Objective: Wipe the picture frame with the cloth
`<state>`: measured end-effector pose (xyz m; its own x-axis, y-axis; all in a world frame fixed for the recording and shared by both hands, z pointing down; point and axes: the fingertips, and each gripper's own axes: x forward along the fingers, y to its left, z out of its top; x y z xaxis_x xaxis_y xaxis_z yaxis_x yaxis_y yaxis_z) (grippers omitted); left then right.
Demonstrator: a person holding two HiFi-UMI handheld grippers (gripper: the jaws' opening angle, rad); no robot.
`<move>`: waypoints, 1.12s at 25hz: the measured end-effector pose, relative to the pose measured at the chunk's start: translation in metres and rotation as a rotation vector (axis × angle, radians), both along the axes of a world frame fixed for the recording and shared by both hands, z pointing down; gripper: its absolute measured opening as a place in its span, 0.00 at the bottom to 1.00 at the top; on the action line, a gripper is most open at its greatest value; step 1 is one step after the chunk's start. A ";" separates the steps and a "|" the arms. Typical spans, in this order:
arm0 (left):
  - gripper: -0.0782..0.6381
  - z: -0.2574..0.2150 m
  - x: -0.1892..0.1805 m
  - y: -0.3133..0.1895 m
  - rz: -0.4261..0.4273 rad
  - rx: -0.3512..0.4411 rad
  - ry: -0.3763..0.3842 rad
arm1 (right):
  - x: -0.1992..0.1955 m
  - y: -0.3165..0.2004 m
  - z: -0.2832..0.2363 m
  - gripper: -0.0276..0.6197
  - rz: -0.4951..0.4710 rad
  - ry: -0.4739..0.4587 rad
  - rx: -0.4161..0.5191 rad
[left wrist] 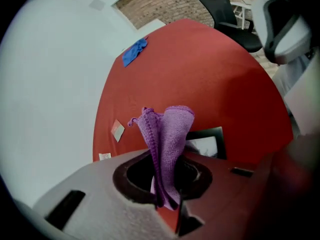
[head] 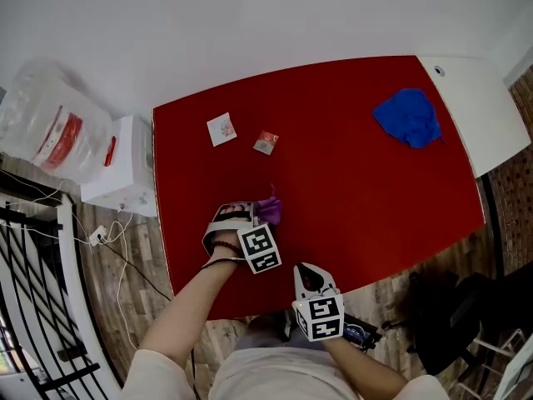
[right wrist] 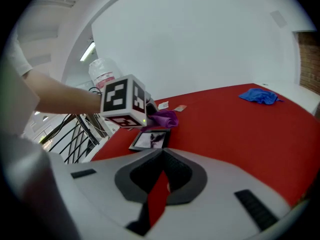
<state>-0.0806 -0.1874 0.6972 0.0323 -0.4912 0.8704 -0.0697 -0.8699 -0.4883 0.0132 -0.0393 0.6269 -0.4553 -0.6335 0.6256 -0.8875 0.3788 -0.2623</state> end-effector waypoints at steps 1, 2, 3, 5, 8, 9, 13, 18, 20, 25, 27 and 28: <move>0.19 0.004 0.003 -0.006 -0.002 -0.003 -0.007 | 0.001 0.001 0.000 0.05 0.004 0.000 0.000; 0.19 0.008 0.006 -0.009 -0.004 -0.009 -0.012 | 0.003 0.000 0.000 0.05 0.008 -0.001 0.000; 0.19 0.013 0.009 -0.009 -0.004 -0.017 -0.014 | 0.005 0.000 0.001 0.05 0.015 -0.002 0.000; 0.19 0.021 0.016 0.000 0.009 -0.030 -0.022 | 0.010 -0.002 0.002 0.05 0.032 -0.005 -0.002; 0.19 0.023 0.021 0.026 0.050 -0.028 -0.033 | 0.017 -0.003 0.004 0.05 0.047 -0.010 -0.005; 0.19 0.023 0.021 0.037 0.058 -0.025 -0.032 | 0.019 -0.004 0.004 0.05 0.049 -0.011 -0.005; 0.19 0.024 0.017 0.078 0.060 -0.032 -0.010 | 0.022 -0.011 0.004 0.05 0.054 -0.014 -0.001; 0.19 0.027 0.016 0.097 0.058 -0.018 0.005 | 0.019 -0.019 0.002 0.05 0.051 -0.017 0.009; 0.19 0.024 0.014 0.091 0.024 -0.015 0.035 | 0.017 -0.019 0.000 0.05 0.043 -0.015 0.011; 0.19 -0.022 0.015 0.093 -0.206 -0.049 0.331 | 0.013 -0.017 -0.015 0.05 0.011 -0.010 0.034; 0.19 -0.044 0.009 0.107 -0.363 -0.072 0.520 | 0.012 -0.013 -0.028 0.05 -0.006 -0.009 0.043; 0.19 -0.056 0.004 0.115 -0.444 -0.078 0.620 | 0.011 -0.010 -0.035 0.05 -0.017 -0.009 0.047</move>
